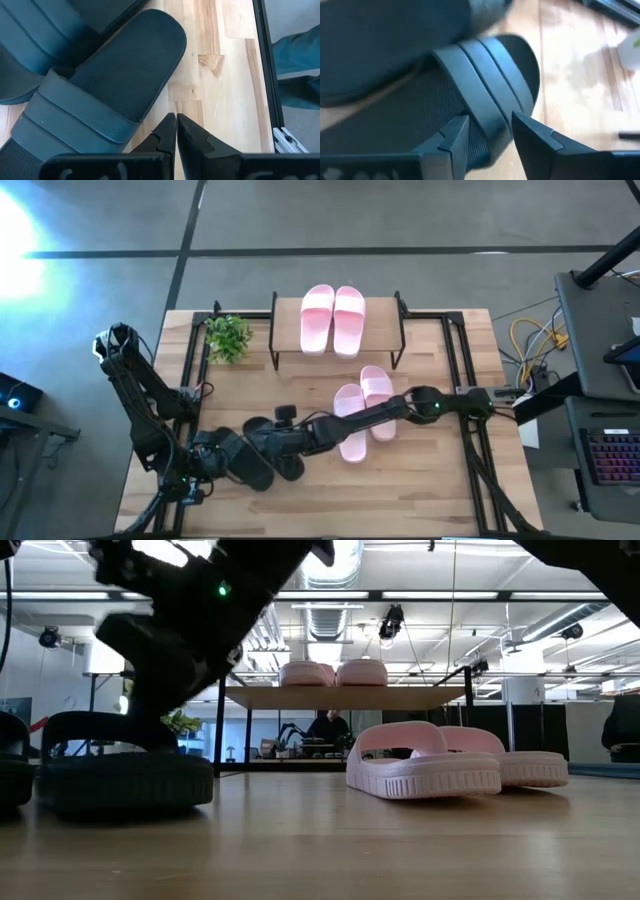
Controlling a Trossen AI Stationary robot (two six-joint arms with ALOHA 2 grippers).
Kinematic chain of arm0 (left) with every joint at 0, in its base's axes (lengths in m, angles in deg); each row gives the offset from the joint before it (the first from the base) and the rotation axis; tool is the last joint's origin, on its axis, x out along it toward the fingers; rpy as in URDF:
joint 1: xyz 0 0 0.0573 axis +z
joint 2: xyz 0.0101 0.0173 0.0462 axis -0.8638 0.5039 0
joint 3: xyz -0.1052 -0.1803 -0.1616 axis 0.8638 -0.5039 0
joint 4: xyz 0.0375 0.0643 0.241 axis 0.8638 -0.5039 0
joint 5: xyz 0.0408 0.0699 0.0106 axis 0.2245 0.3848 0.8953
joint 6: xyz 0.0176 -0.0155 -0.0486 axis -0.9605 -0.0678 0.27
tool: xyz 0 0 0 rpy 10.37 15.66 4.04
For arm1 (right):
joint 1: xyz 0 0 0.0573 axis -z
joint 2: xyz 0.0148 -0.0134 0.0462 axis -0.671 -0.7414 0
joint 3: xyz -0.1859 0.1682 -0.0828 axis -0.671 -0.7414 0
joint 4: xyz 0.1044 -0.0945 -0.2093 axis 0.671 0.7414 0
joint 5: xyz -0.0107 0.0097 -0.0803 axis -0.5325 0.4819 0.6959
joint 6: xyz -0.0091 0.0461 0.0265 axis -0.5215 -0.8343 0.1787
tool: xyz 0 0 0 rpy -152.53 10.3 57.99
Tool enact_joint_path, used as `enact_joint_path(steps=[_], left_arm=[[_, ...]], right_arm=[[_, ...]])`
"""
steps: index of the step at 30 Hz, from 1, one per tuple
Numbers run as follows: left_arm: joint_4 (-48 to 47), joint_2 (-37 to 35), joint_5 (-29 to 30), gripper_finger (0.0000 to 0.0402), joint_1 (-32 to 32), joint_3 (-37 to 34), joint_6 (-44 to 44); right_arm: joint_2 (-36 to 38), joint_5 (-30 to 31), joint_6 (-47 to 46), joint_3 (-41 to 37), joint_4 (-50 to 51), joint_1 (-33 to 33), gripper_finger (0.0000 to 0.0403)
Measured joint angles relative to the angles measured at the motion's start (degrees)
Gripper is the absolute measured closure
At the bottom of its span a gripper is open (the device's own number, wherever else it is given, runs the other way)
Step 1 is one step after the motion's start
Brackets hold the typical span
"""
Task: Pick and place slides into the shelf
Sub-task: Move the right black slide beside the left pink slide on the table
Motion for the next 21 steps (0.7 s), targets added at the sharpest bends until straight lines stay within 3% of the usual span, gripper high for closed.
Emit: enact_joint_path(steps=[5,12,15,21], left_arm=[[0.06,0.00,0.27,0.0402,0.00,0.20,0.02],[0.05,0.00,0.29,0.0402,0.00,0.02,0.13],[0.02,0.00,0.29,0.0402,0.00,0.00,0.13],[0.01,0.00,0.29,0.0402,0.00,0.00,-0.02]], right_arm=[[0.01,0.64,-0.88,-1.58,0.15,0.67,0.0298],[0.03,9.54,-2.84,-2.10,0.99,0.75,0.0356],[0.03,14.54,-7.18,-0.70,5.73,0.89,0.0387],[0.32,26.30,-20.66,3.19,23.24,0.53,0.0390]])
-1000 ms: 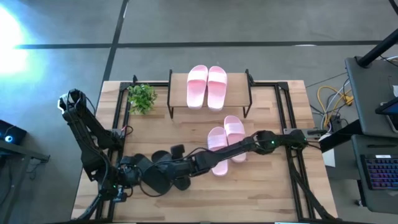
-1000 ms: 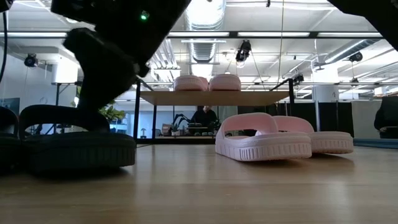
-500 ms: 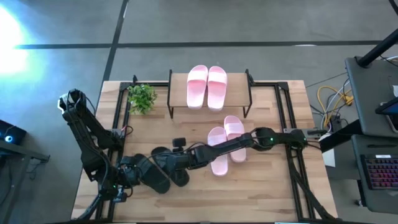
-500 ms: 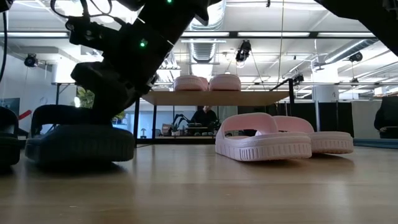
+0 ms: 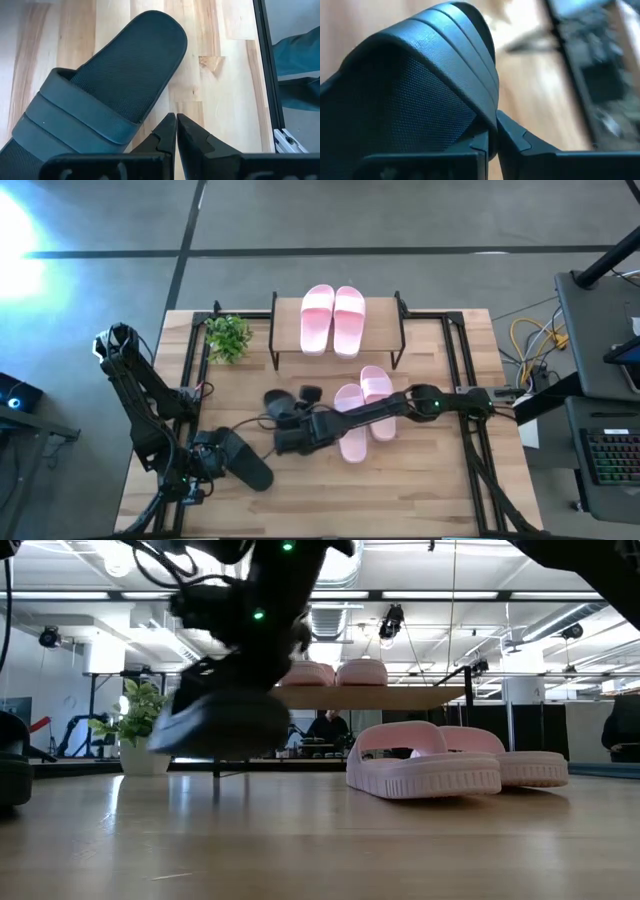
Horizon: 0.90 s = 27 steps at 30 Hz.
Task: Pick and place slides into the shelf
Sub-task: Move the right black slide beside the left pink slide on the table
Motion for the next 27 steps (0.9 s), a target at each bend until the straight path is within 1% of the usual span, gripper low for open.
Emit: enact_joint_path(steps=[2,6,8,10,16,19,21,23,27], left_arm=[[0.01,0.00,0.01,0.0402,0.00,-0.02,-0.02],[-0.01,0.00,0.84,0.0402,0.03,-0.02,-0.04],[-0.01,0.00,1.16,0.0402,0.09,-0.02,-0.04],[0.01,0.00,1.41,0.0402,0.09,-0.02,-0.04],[-0.06,0.00,1.53,0.0402,0.09,0.00,0.01],[-0.16,-0.02,1.53,0.0402,0.09,0.19,2.71],[-1.60,-0.22,1.50,0.0402,0.11,0.22,6.87],[-4.40,-0.35,1.48,0.0402,0.11,0.41,11.10],[-7.53,-0.55,1.55,0.0402,0.11,2.86,13.14]], right_arm=[[0.00,1.30,-6.52,1.76,8.95,-0.08,0.0390],[0.07,-3.05,-20.92,2.38,22.53,0.13,0.0390],[0.05,-5.36,-28.17,1.04,26.24,0.42,0.0390],[0.04,-7.55,-32.78,-0.30,26.77,0.79,0.0390],[0.13,-11.92,-41.17,-2.39,27.21,1.67,0.0390],[0.13,-13.09,-42.01,-2.12,27.34,1.73,0.0382],[0.01,-13.67,-40.30,-1.75,26.97,1.72,0.0363],[-0.06,-14.03,-39.20,-1.62,26.45,1.54,0.0337],[-0.33,-16.39,-39.87,-1.66,26.35,1.58,0.0274]])
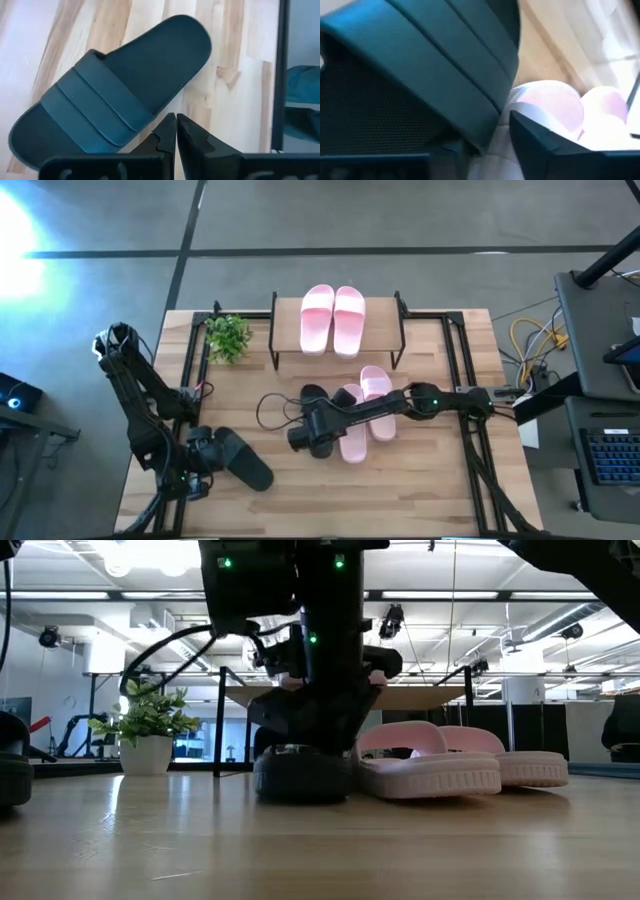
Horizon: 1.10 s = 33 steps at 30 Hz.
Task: Pick and place slides into the shelf
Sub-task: Move the right black slide beside the left pink slide on the table, then move the left black slide beside the right black slide on the table
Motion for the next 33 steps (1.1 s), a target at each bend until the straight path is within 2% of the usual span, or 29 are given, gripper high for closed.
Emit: enact_joint_path(steps=[4,8,15,22,27,33], left_arm=[[-2.34,0.00,0.52,0.0402,0.00,3.15,0.34],[-2.51,0.23,-0.76,0.0402,-0.04,3.86,3.53],[-2.60,4.24,-8.45,0.0402,-0.09,2.79,10.01],[-2.54,10.26,-11.31,0.0402,0.33,-0.18,14.00],[-2.52,13.50,-11.43,0.0402,1.72,-3.92,15.36],[-1.98,12.86,-8.42,0.0402,5.48,-9.07,15.10]], right_arm=[[0.69,-0.02,-0.14,0.00,0.22,-0.85,0.0226],[2.50,3.35,1.12,0.00,0.23,-2.70,0.0206],[5.55,6.50,0.90,0.26,0.40,-4.09,0.0220],[8.78,12.64,0.85,0.32,0.58,-4.27,0.0235],[11.05,17.24,0.98,0.55,0.94,-3.93,0.0239],[12.62,18.34,1.45,0.57,1.46,-3.18,0.0239]])
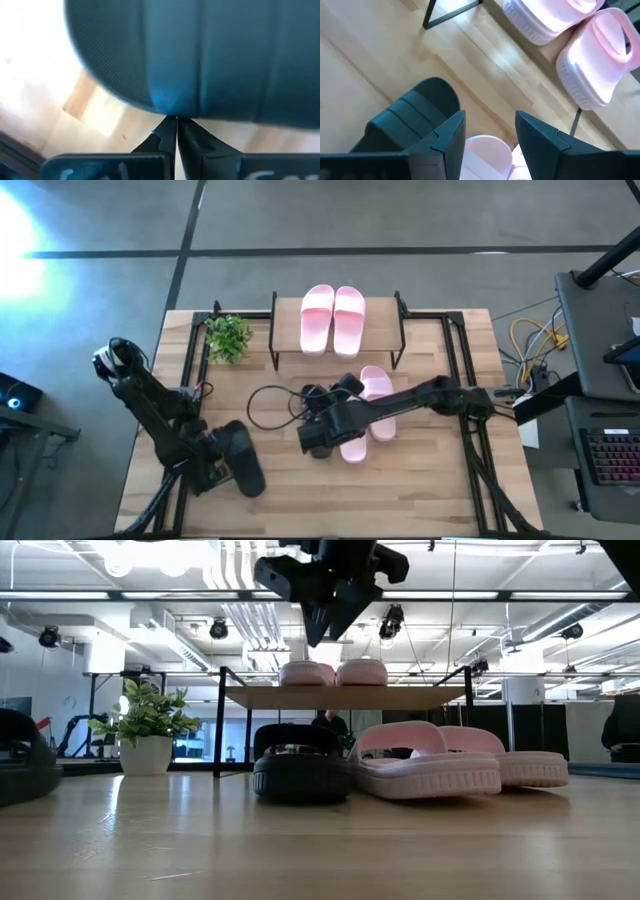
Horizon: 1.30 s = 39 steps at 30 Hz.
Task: Pick and place slides into the shelf
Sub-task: Move the left black slide beside the right black slide on the table
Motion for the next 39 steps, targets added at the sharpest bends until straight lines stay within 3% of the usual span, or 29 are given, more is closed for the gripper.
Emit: enact_joint_path(steps=[4,12,19,25,32,39], left_arm=[[3.09,-3.40,2.18,0.0402,4.45,-2.73,-3.93],[21.30,-6.23,2.87,0.0402,18.24,-5.81,-24.70],[19.83,-6.41,0.15,0.0402,25.95,-5.32,-35.68],[8.60,-12.48,-5.14,0.0402,20.75,-3.67,-32.84],[25.29,-15.94,-16.74,0.0402,11.03,-2.93,-34.30],[28.69,-6.53,-18.19,0.0402,4.21,-2.52,-31.42]], right_arm=[[0.24,0.08,0.07,0.00,0.60,0.46,0.0239],[0.24,0.02,0.05,0.00,1.18,0.52,0.0239],[0.24,-0.28,-0.15,0.00,2.67,0.54,0.0239],[0.24,-0.70,-0.61,-0.02,4.35,0.54,0.0239],[0.24,-0.70,-0.59,-0.02,4.53,0.54,0.0239],[0.24,-0.70,-0.60,-0.02,4.55,0.54,0.0239]])
